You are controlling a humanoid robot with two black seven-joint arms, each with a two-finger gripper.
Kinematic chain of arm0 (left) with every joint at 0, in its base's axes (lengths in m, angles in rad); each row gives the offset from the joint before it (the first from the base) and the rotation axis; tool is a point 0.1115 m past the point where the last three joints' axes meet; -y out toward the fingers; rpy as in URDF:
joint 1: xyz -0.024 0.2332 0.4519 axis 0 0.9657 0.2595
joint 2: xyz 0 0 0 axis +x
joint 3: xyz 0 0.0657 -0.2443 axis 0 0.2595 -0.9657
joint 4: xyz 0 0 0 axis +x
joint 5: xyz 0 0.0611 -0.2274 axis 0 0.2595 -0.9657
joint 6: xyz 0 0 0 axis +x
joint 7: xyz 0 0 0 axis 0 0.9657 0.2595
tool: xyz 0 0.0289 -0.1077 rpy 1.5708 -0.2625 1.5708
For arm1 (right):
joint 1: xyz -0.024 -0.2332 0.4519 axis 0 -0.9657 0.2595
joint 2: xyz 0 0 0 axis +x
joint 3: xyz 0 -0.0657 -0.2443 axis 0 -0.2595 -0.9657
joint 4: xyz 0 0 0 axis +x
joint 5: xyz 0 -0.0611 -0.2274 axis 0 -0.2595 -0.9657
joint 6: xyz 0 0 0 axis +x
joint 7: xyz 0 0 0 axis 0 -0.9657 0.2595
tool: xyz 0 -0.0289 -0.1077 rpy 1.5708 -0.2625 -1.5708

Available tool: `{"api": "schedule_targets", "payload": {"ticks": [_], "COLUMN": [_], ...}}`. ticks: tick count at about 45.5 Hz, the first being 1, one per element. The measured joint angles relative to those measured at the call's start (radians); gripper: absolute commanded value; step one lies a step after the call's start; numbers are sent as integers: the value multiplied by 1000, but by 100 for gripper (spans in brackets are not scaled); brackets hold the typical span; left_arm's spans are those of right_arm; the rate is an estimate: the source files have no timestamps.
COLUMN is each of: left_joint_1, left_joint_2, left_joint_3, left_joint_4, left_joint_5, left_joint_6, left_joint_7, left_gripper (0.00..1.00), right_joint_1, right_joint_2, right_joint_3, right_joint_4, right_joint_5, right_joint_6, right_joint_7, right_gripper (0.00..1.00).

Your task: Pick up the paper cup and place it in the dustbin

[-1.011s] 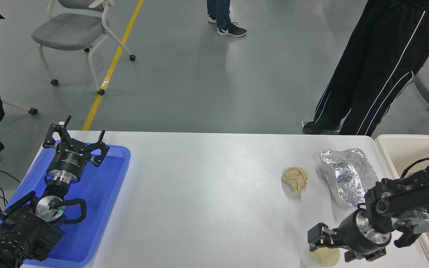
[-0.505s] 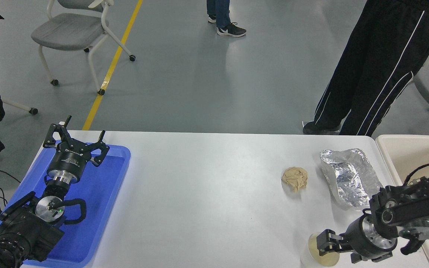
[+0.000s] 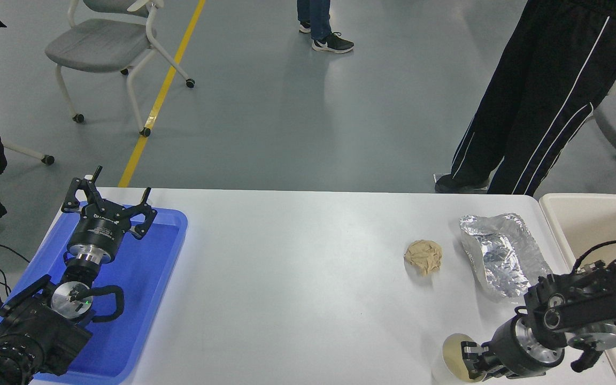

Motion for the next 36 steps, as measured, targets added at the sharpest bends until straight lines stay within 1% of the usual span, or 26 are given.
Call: {"api": "schedule_targets", "payload": {"ticks": [12, 22, 28, 36], "left_joint_1": [-1, -2, -2, -2], "left_joint_2": [0, 0, 0, -1], "left_joint_3": [0, 0, 0, 0], "left_joint_4": [0, 0, -1, -1], "left_joint_5": [0, 0, 0, 0], "left_joint_6": [0, 0, 0, 0], "left_joint_7": [0, 0, 0, 0], "left_gripper": [100, 100, 100, 100], "right_joint_1": [32, 94, 171, 310], "right_joint_2": [-20, -70, -131, -224], "right_joint_3": [17, 20, 17, 1], "right_joint_4": [18, 59, 91, 110], "right_joint_5": [0, 1, 1, -7], "right_joint_6": [-1, 25, 87, 219], "right_joint_7": [0, 0, -2, -5], "right_gripper": [0, 0, 0, 0]}}
